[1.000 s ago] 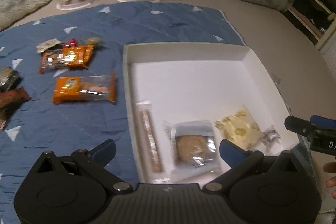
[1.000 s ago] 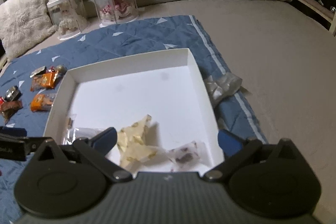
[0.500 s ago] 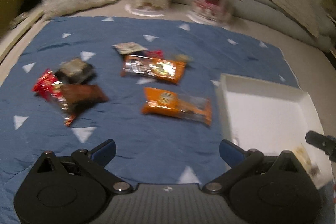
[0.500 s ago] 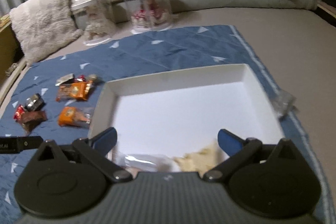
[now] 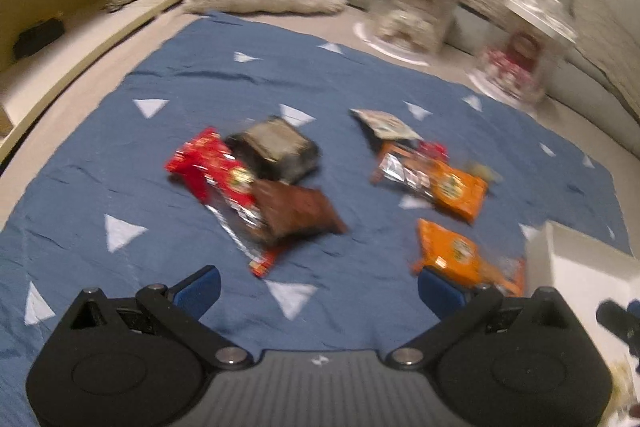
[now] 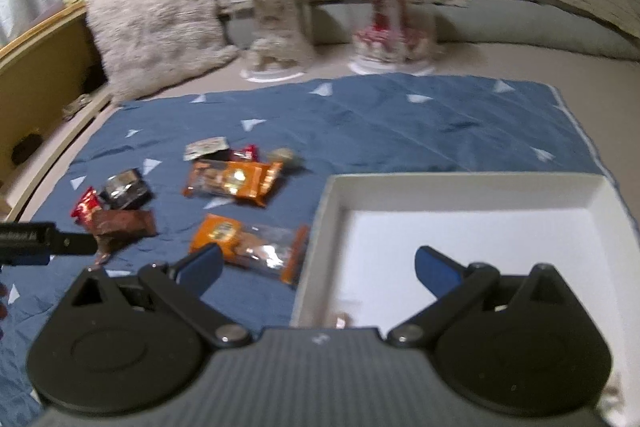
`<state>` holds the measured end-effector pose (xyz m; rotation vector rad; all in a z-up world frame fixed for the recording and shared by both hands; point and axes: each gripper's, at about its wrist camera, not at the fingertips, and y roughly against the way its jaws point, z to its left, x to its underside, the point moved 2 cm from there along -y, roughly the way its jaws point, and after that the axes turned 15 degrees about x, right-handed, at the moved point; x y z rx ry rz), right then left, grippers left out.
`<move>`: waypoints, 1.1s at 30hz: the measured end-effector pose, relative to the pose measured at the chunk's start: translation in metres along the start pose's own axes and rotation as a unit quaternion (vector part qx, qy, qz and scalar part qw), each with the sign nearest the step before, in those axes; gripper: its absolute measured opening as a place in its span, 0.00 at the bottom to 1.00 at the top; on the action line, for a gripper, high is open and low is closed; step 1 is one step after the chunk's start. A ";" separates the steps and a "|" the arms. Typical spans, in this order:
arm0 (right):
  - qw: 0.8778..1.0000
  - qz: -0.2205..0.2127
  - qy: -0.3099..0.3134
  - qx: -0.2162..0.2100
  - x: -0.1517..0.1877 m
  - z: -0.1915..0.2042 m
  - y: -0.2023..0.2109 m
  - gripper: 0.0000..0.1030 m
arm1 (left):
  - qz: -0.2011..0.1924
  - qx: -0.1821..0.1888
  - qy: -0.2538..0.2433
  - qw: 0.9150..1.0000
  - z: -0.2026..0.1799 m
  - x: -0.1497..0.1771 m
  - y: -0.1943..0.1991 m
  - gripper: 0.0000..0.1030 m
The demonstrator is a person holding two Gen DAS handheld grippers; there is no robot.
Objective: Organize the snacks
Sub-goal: 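Move both tools back over the remaining snacks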
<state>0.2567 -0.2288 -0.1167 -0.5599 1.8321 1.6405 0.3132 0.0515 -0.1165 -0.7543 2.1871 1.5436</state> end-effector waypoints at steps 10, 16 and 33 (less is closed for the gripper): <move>0.995 -0.020 0.093 -0.043 -0.005 0.064 -0.040 1.00 | -0.062 -0.045 0.088 0.993 0.054 -0.039 -0.028 1.00; 0.991 -0.012 0.116 -0.071 -0.014 0.086 -0.062 1.00 | -0.084 -0.099 0.120 0.984 0.083 -0.053 -0.048 1.00; 0.986 0.025 0.132 -0.103 -0.024 0.107 -0.126 1.00 | -0.006 -0.150 0.028 0.988 0.087 -0.045 -0.079 1.00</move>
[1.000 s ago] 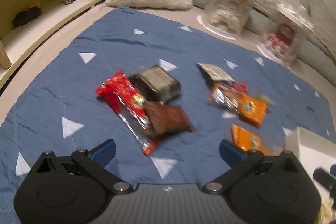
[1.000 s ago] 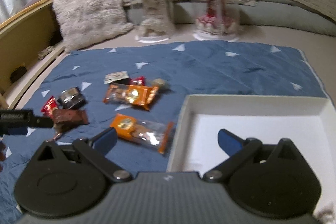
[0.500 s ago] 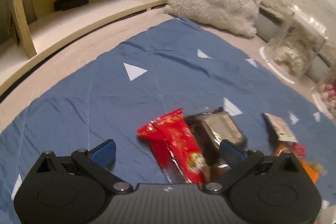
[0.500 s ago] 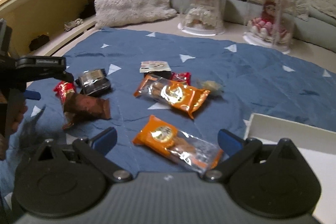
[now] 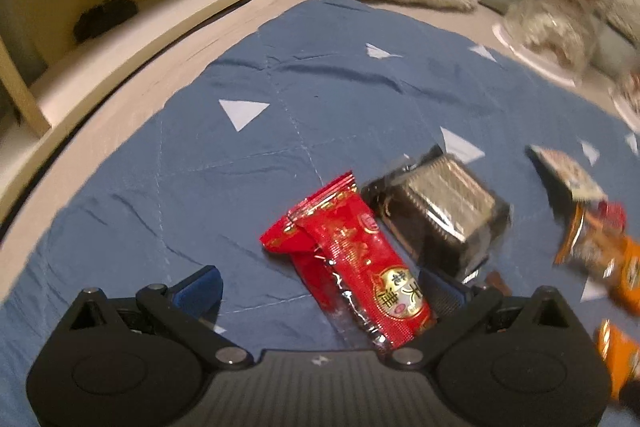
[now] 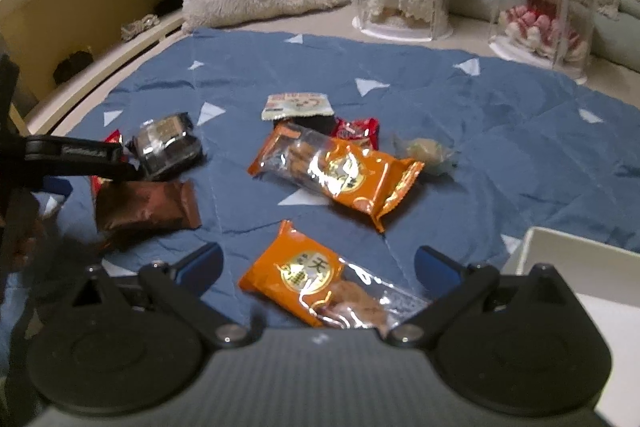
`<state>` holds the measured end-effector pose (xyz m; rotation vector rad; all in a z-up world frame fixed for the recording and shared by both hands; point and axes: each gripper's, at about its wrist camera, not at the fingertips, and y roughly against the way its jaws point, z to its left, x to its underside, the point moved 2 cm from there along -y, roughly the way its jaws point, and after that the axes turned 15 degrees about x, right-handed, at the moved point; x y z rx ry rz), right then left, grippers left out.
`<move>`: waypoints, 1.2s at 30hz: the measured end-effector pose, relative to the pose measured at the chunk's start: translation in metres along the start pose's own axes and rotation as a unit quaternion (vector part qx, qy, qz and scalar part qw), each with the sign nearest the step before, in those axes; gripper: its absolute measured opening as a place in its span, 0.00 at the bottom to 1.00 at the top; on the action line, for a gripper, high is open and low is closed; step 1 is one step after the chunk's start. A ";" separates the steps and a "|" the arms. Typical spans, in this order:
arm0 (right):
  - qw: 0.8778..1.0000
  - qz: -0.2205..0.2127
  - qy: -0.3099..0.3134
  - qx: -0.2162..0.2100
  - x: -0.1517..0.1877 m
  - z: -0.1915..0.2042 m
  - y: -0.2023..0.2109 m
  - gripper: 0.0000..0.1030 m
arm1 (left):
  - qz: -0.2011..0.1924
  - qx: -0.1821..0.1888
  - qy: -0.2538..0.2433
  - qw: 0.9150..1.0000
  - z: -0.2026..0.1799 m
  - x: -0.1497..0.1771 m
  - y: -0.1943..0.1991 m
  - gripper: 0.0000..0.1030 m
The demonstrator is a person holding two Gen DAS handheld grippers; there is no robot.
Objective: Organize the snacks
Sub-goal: 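Move both tools back over the remaining snacks, then grasp the red packet with the left tool while the right tool grasps the orange packet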
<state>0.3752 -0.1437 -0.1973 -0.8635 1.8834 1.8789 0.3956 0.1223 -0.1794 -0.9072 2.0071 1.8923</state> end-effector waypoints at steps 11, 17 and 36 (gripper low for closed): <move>0.992 0.079 0.096 -0.013 0.016 0.022 -0.008 0.92 | 0.015 -0.037 -0.083 0.996 0.009 0.008 0.020 0.92; 0.993 0.105 0.053 -0.028 0.015 0.019 -0.003 0.65 | 0.036 0.014 0.019 0.999 0.024 0.012 0.024 0.83; 0.996 0.086 -0.013 0.018 0.012 -0.003 0.009 0.39 | 0.034 0.106 -0.084 0.990 -0.012 0.028 0.054 0.69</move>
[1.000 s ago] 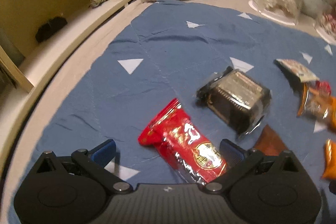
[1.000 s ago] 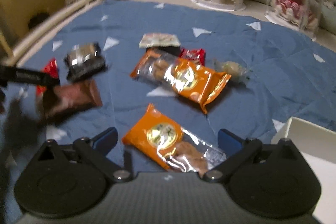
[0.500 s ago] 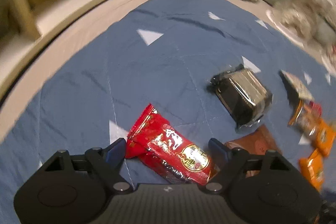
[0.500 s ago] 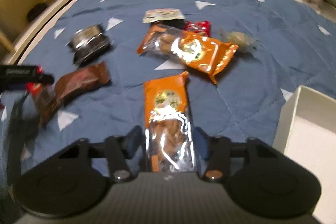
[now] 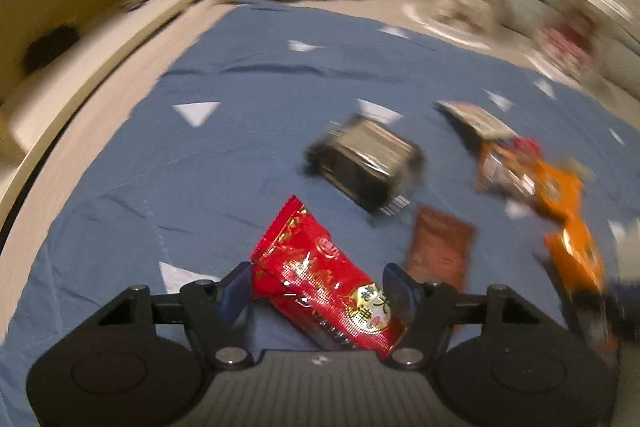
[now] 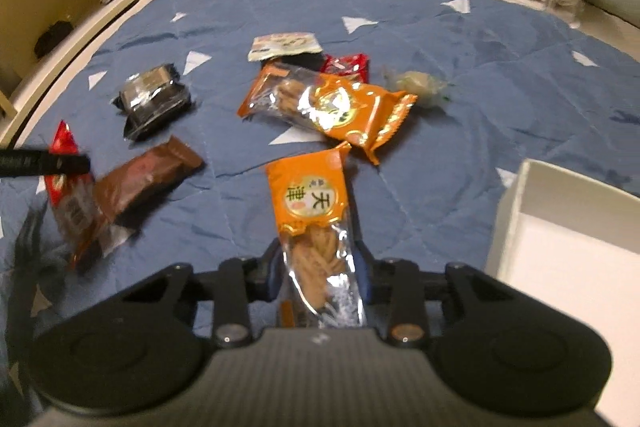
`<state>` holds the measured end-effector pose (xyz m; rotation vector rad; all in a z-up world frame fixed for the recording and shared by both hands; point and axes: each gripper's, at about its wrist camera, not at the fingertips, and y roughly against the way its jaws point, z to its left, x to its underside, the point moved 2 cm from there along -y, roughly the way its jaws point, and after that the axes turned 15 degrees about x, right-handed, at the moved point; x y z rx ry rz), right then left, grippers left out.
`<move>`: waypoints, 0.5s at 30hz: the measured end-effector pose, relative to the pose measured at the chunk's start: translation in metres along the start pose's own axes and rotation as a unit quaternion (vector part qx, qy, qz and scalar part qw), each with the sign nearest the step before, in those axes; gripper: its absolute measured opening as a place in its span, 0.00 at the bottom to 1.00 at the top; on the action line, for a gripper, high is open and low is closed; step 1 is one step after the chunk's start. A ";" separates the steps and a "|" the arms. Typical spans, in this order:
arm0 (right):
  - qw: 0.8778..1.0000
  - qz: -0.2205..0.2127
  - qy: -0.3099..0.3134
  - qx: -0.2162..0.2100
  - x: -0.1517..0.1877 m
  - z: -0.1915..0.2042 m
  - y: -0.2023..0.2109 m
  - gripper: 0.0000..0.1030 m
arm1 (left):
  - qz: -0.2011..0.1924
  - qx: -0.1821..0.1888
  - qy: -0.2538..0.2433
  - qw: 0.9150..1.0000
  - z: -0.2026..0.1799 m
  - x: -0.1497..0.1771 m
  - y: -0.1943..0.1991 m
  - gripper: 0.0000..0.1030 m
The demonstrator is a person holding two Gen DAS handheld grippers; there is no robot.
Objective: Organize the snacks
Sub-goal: 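Grasp the red packet with the left tool while the right tool grasps the orange packet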
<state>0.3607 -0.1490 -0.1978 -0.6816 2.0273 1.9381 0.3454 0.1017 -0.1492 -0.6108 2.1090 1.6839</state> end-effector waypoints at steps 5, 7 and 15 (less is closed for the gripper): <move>1.000 -0.004 -0.027 -0.002 0.009 -0.007 0.021 0.39 | 0.056 0.066 -0.106 0.991 -0.032 0.029 0.007 0.69; 1.000 -0.008 -0.029 0.000 0.012 -0.005 0.030 0.39 | 0.086 0.092 -0.153 0.980 -0.050 0.043 0.005 0.69; 0.998 -0.029 -0.047 -0.004 0.018 -0.002 0.071 0.39 | 0.106 0.007 -0.163 0.981 -0.088 0.079 0.001 0.94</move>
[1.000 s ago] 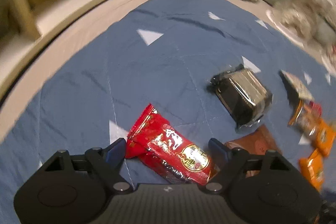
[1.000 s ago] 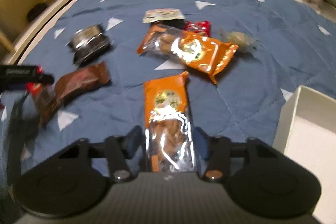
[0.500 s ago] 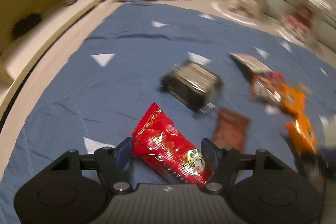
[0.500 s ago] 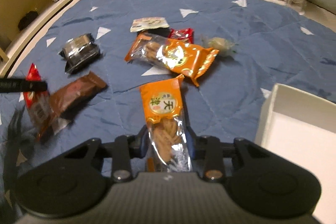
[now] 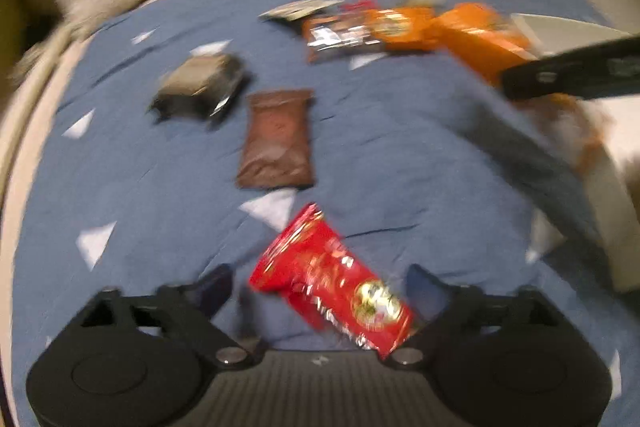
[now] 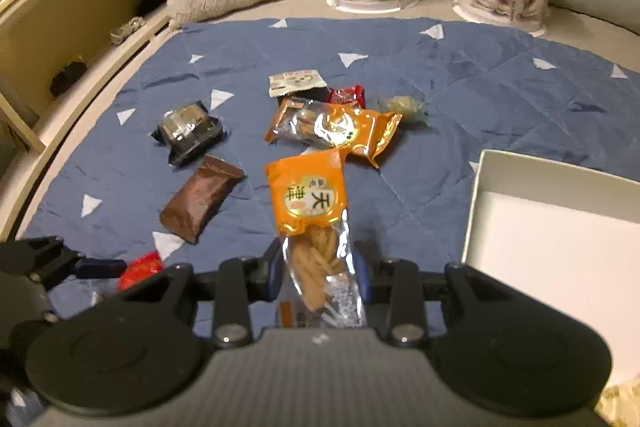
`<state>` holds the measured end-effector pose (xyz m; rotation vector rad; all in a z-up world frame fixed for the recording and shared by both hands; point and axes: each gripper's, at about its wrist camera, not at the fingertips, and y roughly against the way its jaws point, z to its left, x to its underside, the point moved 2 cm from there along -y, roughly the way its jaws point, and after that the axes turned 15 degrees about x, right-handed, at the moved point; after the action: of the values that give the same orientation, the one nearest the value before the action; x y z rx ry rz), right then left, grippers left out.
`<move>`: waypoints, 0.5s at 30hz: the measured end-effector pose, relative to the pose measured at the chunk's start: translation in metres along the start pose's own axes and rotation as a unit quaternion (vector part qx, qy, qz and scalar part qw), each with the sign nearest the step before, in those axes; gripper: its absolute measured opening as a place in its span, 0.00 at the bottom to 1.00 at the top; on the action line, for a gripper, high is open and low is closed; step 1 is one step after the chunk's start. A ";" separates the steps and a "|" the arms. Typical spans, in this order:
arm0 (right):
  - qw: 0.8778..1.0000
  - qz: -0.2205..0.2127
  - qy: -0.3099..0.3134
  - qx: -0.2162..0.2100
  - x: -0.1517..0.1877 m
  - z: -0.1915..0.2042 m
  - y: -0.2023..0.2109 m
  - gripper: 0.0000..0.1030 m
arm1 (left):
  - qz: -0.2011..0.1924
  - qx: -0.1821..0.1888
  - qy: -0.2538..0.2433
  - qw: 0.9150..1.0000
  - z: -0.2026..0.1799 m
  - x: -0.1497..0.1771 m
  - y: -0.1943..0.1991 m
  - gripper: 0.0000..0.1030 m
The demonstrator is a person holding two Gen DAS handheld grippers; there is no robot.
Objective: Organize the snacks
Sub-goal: 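Grasp the red packet with the left tool while the right tool grasps the orange packet, then lift and carry the red and orange packets over the white tray with both tools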
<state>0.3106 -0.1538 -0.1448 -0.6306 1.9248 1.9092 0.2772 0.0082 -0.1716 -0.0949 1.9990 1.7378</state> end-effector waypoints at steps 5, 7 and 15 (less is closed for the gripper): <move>1.000 -0.006 -0.005 0.006 0.004 -0.002 0.017 0.39 | 0.000 -0.008 0.111 0.994 0.003 0.007 0.003 0.94; 1.000 -0.008 -0.007 0.007 0.006 -0.003 0.020 0.39 | -0.010 -0.003 0.145 0.989 0.007 0.009 0.006 0.88; 1.000 -0.011 -0.007 0.014 0.012 -0.002 0.032 0.39 | -0.033 0.033 0.202 0.978 0.000 0.010 0.012 0.43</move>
<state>0.2836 -0.1567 -0.1245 -0.6269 1.9249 1.8653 0.2643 0.0133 -0.1646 -0.5232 2.3021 1.7126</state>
